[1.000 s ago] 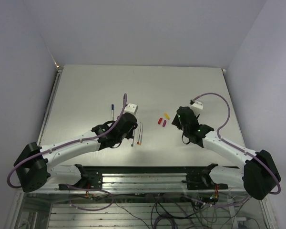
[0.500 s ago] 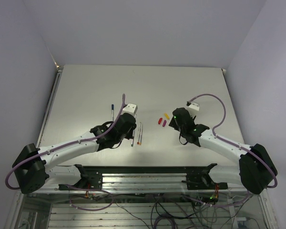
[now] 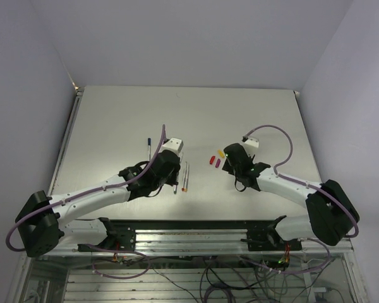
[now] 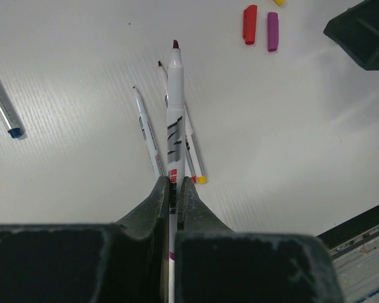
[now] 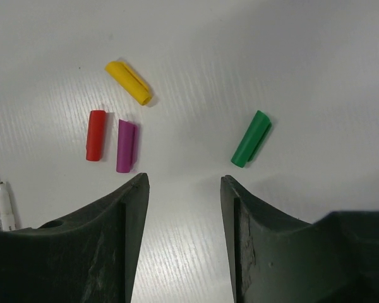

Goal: Insert the pens into the pen caps

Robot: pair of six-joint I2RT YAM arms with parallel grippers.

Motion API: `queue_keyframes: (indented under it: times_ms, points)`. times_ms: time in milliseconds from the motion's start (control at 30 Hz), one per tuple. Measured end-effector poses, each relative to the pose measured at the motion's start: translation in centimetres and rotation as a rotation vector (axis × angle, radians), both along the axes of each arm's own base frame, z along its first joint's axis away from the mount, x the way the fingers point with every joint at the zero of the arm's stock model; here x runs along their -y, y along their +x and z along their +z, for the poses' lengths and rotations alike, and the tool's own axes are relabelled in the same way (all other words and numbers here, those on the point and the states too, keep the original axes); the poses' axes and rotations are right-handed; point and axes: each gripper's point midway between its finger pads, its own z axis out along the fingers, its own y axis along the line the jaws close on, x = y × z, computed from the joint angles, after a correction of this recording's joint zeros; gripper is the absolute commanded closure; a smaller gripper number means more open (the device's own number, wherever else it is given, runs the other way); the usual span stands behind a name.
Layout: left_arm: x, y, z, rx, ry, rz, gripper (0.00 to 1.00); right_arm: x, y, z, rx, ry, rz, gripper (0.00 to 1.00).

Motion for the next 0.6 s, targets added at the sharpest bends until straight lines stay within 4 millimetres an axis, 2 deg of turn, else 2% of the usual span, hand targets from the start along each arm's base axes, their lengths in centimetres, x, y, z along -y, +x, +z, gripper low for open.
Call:
queue_keyframes:
  times_ms: [200,433,600]
  points:
    - [-0.3,-0.7,-0.9,-0.020,0.001,-0.011,0.93,-1.8,0.5,-1.0,-0.033,-0.005,0.043,0.58]
    - [-0.7,-1.8,-3.1,-0.067,0.010,-0.031,0.93,-4.3,2.9,0.3,-0.009,0.003,0.078,0.58]
    - [-0.5,-2.1,-2.9,-0.074,-0.023,-0.034,0.93,-5.5,4.1,0.2,-0.013,-0.002,0.087,0.58]
